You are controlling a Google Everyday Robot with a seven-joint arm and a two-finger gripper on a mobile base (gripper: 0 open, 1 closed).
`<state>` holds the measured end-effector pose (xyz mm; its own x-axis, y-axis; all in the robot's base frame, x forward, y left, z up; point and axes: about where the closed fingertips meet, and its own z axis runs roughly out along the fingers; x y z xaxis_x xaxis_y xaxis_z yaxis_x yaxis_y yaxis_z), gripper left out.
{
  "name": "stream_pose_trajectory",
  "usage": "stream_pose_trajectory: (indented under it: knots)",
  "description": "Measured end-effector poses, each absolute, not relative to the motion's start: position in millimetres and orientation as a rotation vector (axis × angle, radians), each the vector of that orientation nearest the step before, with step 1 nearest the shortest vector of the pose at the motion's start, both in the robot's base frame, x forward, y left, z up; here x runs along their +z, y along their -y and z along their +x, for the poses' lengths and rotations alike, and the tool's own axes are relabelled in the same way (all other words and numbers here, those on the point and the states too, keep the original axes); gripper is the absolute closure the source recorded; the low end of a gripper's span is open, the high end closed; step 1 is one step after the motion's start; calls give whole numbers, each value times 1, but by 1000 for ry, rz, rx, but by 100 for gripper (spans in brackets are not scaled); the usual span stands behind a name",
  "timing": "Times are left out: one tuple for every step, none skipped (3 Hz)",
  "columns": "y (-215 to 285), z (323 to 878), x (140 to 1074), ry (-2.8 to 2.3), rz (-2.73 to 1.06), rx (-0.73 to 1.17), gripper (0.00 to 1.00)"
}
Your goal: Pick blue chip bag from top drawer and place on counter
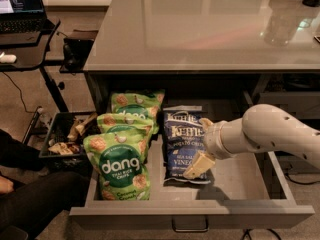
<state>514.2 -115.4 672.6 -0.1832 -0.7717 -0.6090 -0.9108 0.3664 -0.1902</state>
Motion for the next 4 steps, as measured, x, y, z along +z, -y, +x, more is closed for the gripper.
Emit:
stream_pose_trajectory:
  knots:
    - [108, 520, 664, -1966, -1466, 298, 0]
    - [101, 526, 648, -1947, -1484, 278, 0]
    - [102, 534, 635, -1938, -1494, 235, 0]
    - [102, 538, 629, -1933, -1499, 211, 0]
